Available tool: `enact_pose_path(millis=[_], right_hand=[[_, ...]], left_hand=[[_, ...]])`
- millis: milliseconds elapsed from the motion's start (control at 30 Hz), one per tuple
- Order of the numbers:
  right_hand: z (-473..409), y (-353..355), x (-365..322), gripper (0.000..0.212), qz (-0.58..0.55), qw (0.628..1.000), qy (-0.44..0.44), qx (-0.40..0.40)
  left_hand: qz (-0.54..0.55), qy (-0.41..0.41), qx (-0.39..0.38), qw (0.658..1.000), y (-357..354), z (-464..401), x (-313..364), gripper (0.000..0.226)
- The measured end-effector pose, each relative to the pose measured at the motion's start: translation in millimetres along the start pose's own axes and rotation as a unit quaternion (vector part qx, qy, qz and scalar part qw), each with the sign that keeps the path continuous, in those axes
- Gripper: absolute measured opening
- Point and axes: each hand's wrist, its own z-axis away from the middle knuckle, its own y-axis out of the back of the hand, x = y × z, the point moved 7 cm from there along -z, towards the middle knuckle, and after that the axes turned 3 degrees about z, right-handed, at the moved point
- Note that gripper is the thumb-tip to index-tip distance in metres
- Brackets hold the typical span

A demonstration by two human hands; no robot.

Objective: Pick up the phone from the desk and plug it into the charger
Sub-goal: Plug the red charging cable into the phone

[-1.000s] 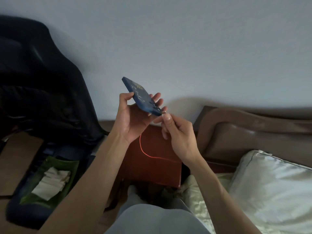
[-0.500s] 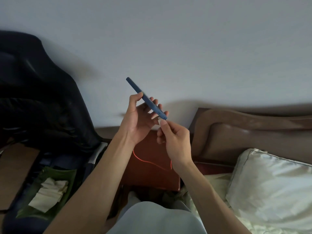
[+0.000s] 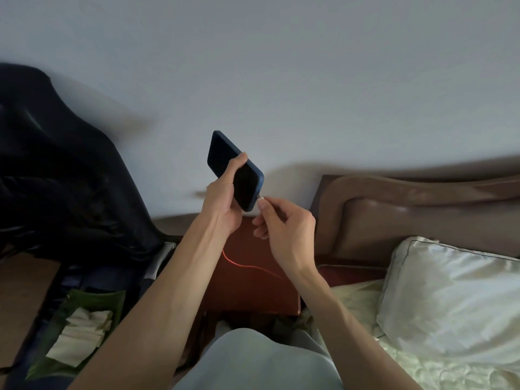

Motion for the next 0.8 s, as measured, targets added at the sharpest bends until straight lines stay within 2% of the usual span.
enact_pose_path(millis=[133, 200, 367, 467, 633, 800], right_hand=[[-2.8, 2.9, 5.2, 0.015, -0.005, 1.000, -0.019, 0.017], [-4.3, 4.2, 7.1, 0.015, -0.010, 0.999, -0.023, 0.023], [-4.1, 2.0, 13.0, 0.017, 0.005, 0.999, -0.032, 0.025], [-7.0, 1.1, 18.8, 0.016, 0.021, 0.998, -0.060, -0.002], [-6.0, 3.8, 23.8, 0.017, -0.024, 0.996, -0.087, 0.016], [-7.2, 0.2, 26.6, 0.019, -0.051, 0.994, -0.096, 0.007]], left_hand=[[-0.011, -0.024, 0.034, 0.999, -4.9, 8.1, 5.7, 0.034], [-0.011, -0.032, 0.040, 0.999, -6.6, 10.4, 7.9, 0.035], [-0.028, -0.061, 0.080, 0.995, -4.9, 12.1, 9.2, 0.063], [-0.085, -0.082, 0.125, 0.985, -1.0, 14.3, 10.3, 0.082], [-0.112, -0.103, 0.164, 0.975, 0.5, 18.5, 9.0, 0.081], [-0.051, -0.043, 0.163, 0.984, -1.2, 14.4, -2.9, 0.088]])
